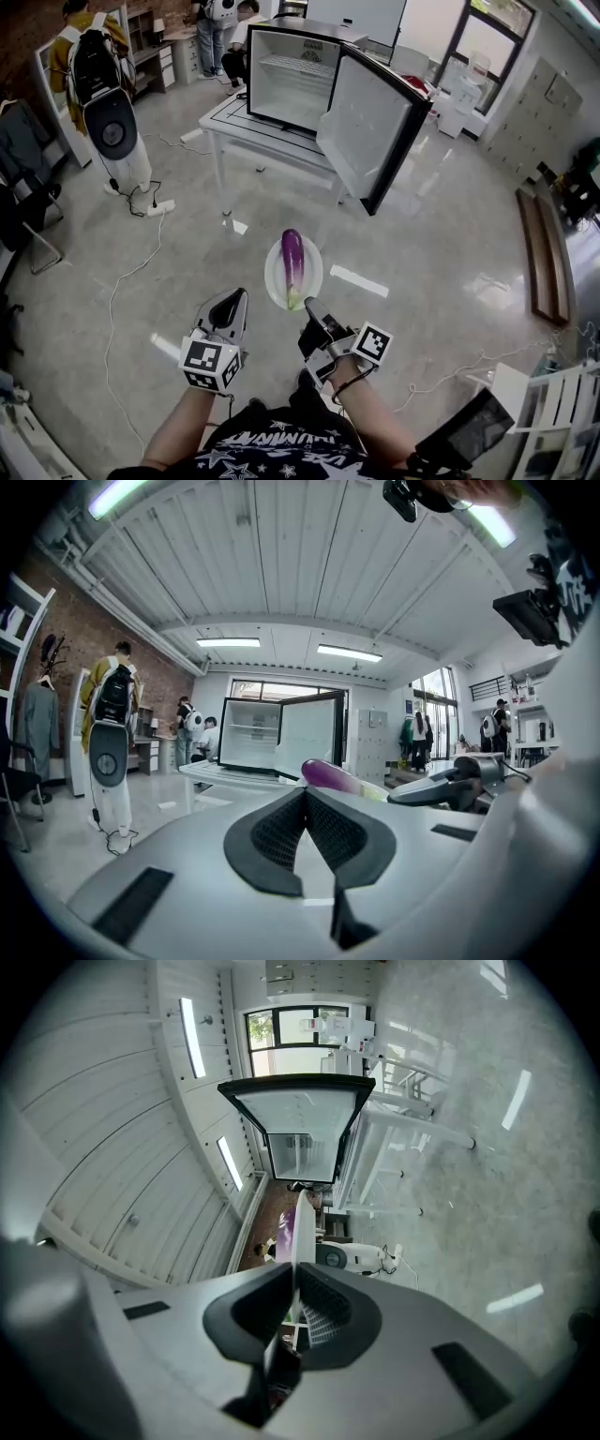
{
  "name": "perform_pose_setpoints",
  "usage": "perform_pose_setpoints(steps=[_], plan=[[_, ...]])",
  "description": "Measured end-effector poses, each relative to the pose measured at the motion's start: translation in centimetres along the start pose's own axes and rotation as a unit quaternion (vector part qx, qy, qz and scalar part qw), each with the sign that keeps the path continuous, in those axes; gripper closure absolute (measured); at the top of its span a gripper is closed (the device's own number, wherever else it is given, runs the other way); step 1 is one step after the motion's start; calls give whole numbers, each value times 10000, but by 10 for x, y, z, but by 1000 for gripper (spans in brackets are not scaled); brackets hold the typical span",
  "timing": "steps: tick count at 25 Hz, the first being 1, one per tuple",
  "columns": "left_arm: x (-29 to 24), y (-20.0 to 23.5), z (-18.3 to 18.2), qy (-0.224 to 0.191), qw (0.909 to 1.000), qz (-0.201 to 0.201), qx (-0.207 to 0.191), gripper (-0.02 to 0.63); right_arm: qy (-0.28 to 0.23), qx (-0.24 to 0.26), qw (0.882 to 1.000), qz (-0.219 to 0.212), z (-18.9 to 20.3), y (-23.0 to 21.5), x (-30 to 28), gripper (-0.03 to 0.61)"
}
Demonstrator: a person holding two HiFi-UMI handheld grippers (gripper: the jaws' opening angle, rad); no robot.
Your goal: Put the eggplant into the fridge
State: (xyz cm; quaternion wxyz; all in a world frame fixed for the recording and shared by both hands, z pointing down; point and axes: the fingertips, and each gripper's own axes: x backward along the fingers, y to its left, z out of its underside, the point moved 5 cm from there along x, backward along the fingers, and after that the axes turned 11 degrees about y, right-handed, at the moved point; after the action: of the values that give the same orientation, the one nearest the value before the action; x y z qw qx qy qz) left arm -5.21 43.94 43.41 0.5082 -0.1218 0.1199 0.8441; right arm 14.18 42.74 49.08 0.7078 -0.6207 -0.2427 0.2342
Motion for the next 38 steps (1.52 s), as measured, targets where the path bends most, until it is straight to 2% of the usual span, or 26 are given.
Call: perform_pose_setpoints(steps=[9,17,24,31,38], plan=[[19,9,10,15,10000,5,33,604,1,102,9999,-50,22,4,-2,557],[33,10,17,9,10000,66,41,604,-120,-18,9999,-8,38,2,2,557],[50,12,23,30,10000,82,-14,604,-234,-49,9996,-137,51,4,6,557],[64,17,31,43,9999,95,-35,604,-250,-4,9997,-47,65,1,8,557],[63,20,43,133,9998,42,120,604,-78,-32,9999,89,66,-7,6,557]])
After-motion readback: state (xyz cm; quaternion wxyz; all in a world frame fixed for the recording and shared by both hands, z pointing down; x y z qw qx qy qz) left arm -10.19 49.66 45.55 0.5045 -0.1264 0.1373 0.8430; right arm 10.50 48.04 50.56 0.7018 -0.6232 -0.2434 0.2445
